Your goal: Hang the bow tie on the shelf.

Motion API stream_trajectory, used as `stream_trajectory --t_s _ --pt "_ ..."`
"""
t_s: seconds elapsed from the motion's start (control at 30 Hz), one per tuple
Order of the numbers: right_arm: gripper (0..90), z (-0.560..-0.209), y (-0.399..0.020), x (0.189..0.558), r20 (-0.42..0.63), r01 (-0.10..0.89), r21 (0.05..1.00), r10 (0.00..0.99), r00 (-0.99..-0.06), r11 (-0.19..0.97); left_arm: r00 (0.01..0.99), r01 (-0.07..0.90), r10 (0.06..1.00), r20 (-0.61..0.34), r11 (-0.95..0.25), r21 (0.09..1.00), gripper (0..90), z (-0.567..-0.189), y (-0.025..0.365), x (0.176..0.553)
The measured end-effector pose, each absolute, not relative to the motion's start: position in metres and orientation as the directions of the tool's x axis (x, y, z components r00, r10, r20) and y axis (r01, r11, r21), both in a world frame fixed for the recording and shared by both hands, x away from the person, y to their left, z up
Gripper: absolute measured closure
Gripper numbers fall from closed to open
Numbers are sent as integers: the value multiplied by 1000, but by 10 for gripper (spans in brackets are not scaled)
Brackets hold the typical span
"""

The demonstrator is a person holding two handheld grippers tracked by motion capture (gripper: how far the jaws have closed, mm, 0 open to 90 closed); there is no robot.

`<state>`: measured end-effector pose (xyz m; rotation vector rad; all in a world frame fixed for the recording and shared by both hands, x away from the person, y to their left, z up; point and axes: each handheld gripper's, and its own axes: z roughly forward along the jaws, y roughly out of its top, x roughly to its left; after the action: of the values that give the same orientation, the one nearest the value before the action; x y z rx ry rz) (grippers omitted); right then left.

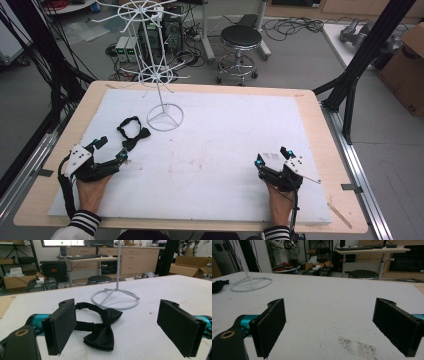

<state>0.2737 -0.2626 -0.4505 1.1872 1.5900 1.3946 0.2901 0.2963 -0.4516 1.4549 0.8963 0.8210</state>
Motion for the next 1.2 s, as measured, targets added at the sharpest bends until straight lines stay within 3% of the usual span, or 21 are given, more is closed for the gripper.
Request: stream_trajectory --t_s 0.53,0.93,1.2 --pt "104 -450 -263 274 66 186 983 940 -334 -3 489 91 872 -9 -41 995 158 -439 299 288" --pt "104 -450 -263 274 64 185 983 940 -335 -1 536 203 844 15 -146 968 141 -408 303 302" --pt "104 -450 -263 274 63 185 983 941 -334 0 592 285 804 67 -286 915 144 -394 290 329"
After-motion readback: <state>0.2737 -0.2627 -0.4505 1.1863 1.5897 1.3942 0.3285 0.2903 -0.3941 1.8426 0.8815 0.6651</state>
